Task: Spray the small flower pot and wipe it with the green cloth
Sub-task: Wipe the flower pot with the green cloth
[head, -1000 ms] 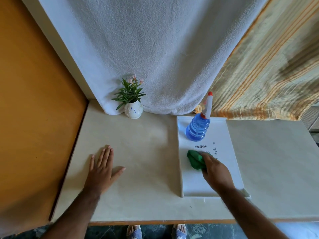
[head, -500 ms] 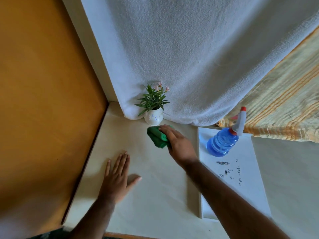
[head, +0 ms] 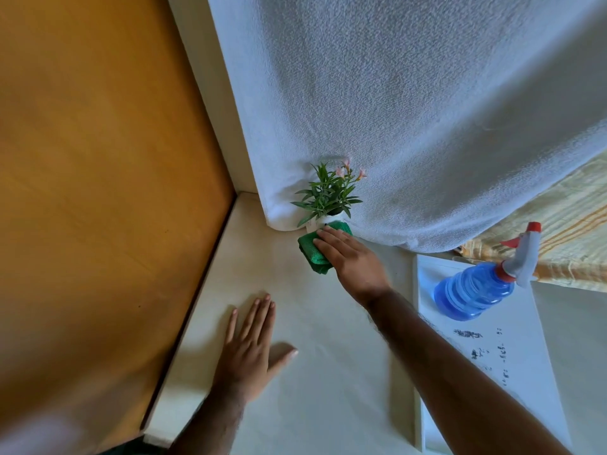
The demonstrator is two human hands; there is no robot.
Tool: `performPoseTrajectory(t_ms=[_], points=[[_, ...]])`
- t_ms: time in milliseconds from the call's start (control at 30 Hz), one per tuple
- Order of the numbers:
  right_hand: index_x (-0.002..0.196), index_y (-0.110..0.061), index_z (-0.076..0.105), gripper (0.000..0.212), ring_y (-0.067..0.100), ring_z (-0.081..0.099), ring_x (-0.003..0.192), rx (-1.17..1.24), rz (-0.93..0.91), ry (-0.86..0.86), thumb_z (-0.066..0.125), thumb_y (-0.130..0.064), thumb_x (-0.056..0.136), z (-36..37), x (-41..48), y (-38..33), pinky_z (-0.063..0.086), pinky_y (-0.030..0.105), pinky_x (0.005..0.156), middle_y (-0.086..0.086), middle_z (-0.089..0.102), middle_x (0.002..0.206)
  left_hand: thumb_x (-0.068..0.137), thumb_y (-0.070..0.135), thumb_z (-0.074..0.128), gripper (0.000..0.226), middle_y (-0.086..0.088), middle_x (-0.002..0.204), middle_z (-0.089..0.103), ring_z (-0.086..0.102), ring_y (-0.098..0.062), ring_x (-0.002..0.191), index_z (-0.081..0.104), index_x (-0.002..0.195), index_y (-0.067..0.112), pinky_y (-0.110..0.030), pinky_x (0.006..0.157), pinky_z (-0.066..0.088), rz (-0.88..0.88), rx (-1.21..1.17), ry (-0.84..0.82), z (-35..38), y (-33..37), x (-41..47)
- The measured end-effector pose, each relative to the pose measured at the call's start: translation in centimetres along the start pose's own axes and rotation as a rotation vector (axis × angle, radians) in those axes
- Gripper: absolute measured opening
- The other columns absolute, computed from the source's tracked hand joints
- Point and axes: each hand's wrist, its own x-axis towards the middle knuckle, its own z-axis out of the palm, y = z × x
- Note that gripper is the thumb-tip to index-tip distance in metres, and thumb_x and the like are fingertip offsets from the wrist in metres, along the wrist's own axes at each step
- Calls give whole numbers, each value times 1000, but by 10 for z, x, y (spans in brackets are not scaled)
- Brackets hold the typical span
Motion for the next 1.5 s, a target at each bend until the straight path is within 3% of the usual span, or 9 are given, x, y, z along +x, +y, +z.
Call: performPoseTrajectory(t_ms=[167, 233, 333, 433, 500, 633, 1067, 1200, 1500], points=[[124, -2, 73, 41, 36, 66, 122, -2, 49, 5, 47, -7, 93, 6, 2, 6, 36, 43, 111, 18, 68, 133, 92, 82, 35, 103, -6, 173, 20, 18, -22, 159, 18, 163, 10, -60, 124, 22, 3, 0, 26, 1, -1, 1], [121, 0, 74, 35, 38, 68, 118, 20, 82, 11, 65, 4, 87, 10, -4, 3, 38, 48, 107, 19, 70, 131, 92, 82, 37, 103, -6, 172, 21, 19, -22, 158, 20, 162, 9, -61, 124, 24, 7, 5, 39, 1, -1, 1], [118, 2, 76, 47, 41, 69, 115, 70, 129, -13, 81, 16, 73, 9, -13, 0, 45, 54, 102, 21, 71, 128, 92, 80, 38, 101, -7, 171, 25, 24, -23, 157, 24, 161, 8, -62, 122, 28, 14, 1, 69, 2, 0, 0], [119, 1, 75, 36, 38, 68, 119, 68, 66, 44, 58, 4, 88, 2, -4, 0, 46, 48, 104, 20, 70, 130, 92, 81, 38, 102, -8, 171, 25, 24, -23, 157, 23, 161, 8, -62, 122, 28, 13, 14, 76, 1, 0, 1], [122, 0, 74, 43, 36, 66, 122, 70, 26, 56, 43, -4, 92, -4, 10, -1, 44, 45, 108, 19, 69, 133, 91, 81, 39, 103, -8, 171, 24, 23, -23, 157, 23, 162, 8, -62, 123, 27, 11, 17, 74, 0, 0, 1], [123, 2, 73, 44, 38, 64, 124, 80, -22, -16, 40, -5, 94, 1, 17, 5, 50, 51, 106, 20, 68, 134, 91, 81, 39, 103, -7, 172, 23, 22, -23, 158, 22, 162, 8, -62, 122, 28, 8, 13, 66, 0, 1, -1], [121, -1, 74, 43, 36, 66, 122, 69, -64, -23, 42, -5, 92, 0, 22, 14, 47, 44, 106, 17, 70, 131, 92, 81, 38, 102, -7, 173, 21, 19, -22, 158, 20, 162, 9, -61, 124, 26, 7, 10, 66, -1, 1, -2], [120, 1, 74, 40, 40, 67, 119, 95, -48, -41, 67, 14, 83, 1, 18, 15, 54, 49, 99, 20, 71, 129, 92, 82, 37, 104, -6, 173, 18, 17, -22, 159, 17, 163, 9, -61, 124, 25, 5, 15, 56, 0, -1, -1], [123, 0, 73, 46, 39, 65, 122, 146, -2, -78, 73, 16, 80, -5, 17, 17, 54, 49, 98, 20, 69, 132, 91, 81, 38, 103, -7, 172, 21, 20, -23, 158, 20, 162, 9, -61, 123, 25, 8, 15, 75, 0, 1, 0]])
